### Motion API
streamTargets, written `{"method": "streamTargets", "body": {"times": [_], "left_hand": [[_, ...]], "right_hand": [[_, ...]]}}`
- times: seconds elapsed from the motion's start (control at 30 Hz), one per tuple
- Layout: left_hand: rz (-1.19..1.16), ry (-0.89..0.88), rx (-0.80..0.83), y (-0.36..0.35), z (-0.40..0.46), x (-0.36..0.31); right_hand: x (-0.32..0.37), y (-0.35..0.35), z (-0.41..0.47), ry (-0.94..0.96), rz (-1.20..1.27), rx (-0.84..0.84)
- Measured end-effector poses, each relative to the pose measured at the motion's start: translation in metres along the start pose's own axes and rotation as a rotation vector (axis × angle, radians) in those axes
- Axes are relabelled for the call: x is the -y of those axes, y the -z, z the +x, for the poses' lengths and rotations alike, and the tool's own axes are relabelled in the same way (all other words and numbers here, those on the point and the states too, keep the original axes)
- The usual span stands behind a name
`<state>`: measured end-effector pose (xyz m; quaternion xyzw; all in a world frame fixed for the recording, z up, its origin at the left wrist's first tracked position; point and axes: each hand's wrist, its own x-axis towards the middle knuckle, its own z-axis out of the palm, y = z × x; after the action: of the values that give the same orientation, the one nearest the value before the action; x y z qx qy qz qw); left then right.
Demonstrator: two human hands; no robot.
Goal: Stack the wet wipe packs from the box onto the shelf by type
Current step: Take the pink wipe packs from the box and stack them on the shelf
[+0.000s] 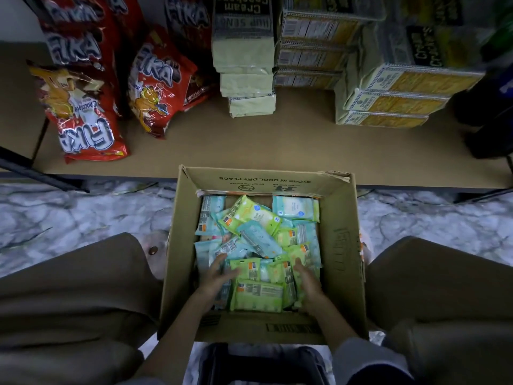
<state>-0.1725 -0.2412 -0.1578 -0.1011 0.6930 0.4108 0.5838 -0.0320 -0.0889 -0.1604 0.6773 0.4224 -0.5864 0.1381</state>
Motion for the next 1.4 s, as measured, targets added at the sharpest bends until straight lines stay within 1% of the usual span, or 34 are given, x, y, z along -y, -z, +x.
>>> {"method": "streamTargets", "body": {"times": [0.03,0.1,0.13,0.2,0.3,0.4,0.47,0.53,0.6,0.67,0.7,0.8,0.87,0.93,1.0,1.03,1.07,1.13,1.17,1.2,1.23,1.3,1.4], "left_hand": [[0.049,-0.043,0.013,-0.002,0.002,0.005],[0.204,-0.139,0.023,-0.005,0.008,0.014],[0.241,-0.172,0.055,-0.007,0.01,0.018],[0.251,-0.214,0.101,-0.008,0.012,0.02],[0.29,-0.3,0.121,-0.005,0.012,0.016],[0.274,-0.344,0.178,-0.002,0.01,0.007],[0.267,-0.385,0.17,-0.004,0.006,-0.007],[0.291,-0.482,0.13,-0.011,0.0,-0.025],[0.313,-0.587,0.084,-0.021,-0.005,-0.049],[0.265,-0.666,0.069,-0.032,-0.012,-0.075],[0.203,-0.668,0.073,-0.035,-0.015,-0.087],[0.018,-0.594,0.086,-0.028,-0.016,-0.104],[0.025,-0.532,0.06,-0.009,-0.005,-0.095],[0.031,-0.466,-0.015,0.009,0.01,-0.07],[0.049,-0.405,-0.143,0.022,0.02,-0.038],[0.096,-0.394,-0.213,0.027,0.025,-0.023],[0.188,-0.403,-0.27,0.031,0.028,-0.012],[0.338,-0.441,-0.303,0.034,0.034,0.001],[0.358,-0.469,-0.296,0.036,0.038,0.005],[0.365,-0.492,-0.284,0.037,0.041,0.006],[0.36,-0.507,-0.271,0.037,0.045,0.006],[0.352,-0.514,-0.251,0.038,0.05,0.006],[0.364,-0.5,-0.256,0.039,0.052,0.01]], "right_hand": [[-0.005,-0.004,-0.004,-0.032,0.074,0.08],[-0.01,-0.013,-0.01,-0.094,0.302,0.25],[-0.011,-0.017,-0.013,-0.109,0.359,0.331],[-0.017,-0.023,-0.01,-0.079,0.312,0.42],[-0.02,-0.025,-0.009,-0.022,0.177,0.411],[-0.022,-0.022,-0.005,0.095,0.207,0.384],[-0.015,-0.018,-0.005,0.228,0.204,0.332],[0.004,-0.011,-0.006,0.342,0.182,0.276],[0.032,-0.001,-0.01,0.421,0.224,0.244],[0.06,0.013,-0.011,0.52,0.281,0.177],[0.071,0.021,-0.012,0.559,0.308,0.135],[0.08,0.033,-0.014,0.547,0.349,0.047],[0.067,0.029,-0.014,0.55,0.43,-0.07],[0.044,0.021,-0.007,0.524,0.468,-0.261],[0.016,0.011,0.005,0.44,0.337,-0.379],[0.003,0.006,0.008,0.389,0.228,-0.371],[-0.01,0.0,0.012,0.334,0.117,-0.293],[-0.026,-0.014,0.011,0.252,-0.089,0.008],[-0.031,-0.021,0.01,0.226,-0.171,0.154],[-0.033,-0.027,0.01,0.203,-0.226,0.269],[-0.033,-0.032,0.009,0.187,-0.263,0.336],[-0.036,-0.043,0.013,0.203,-0.317,0.356],[-0.034,-0.062,0.015,0.218,-0.233,0.215]]}}
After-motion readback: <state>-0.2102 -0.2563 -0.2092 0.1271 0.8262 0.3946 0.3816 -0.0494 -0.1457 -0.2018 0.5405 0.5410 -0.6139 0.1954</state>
